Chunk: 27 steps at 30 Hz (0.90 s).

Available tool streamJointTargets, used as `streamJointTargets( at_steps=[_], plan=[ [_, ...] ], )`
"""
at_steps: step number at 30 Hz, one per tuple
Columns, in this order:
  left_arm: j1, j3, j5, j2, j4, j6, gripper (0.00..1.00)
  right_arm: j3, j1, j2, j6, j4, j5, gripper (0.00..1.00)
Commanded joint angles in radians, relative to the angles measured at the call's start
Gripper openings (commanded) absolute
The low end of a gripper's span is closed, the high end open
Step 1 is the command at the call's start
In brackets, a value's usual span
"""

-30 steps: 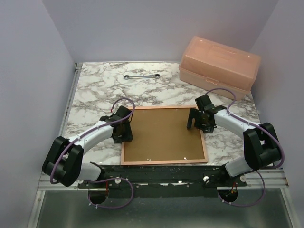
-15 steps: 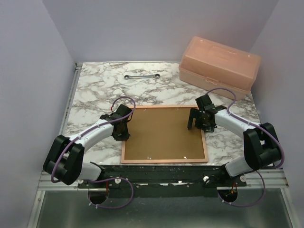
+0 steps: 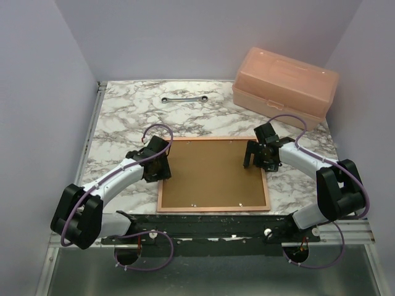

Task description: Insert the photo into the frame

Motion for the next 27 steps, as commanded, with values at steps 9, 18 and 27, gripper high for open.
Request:
streamJointTargets(
  at_steps=[9,18,27],
  plan=[
    [0.005,0.029,-0.036,0.139,0.04,-0.031,0.48,-0.016,0.003,-0.001,0.006,0.029,-0.045,0.93],
    [0.005,0.049,-0.039,0.156,0.043,-0.021,0.15,-0.017,0.003,0.001,0.006,0.038,-0.063,0.93],
    [0.005,0.024,-0.002,0.096,0.072,-0.003,0.0,-0.019,0.002,-0.013,0.009,0.03,-0.063,0.93]
  ],
)
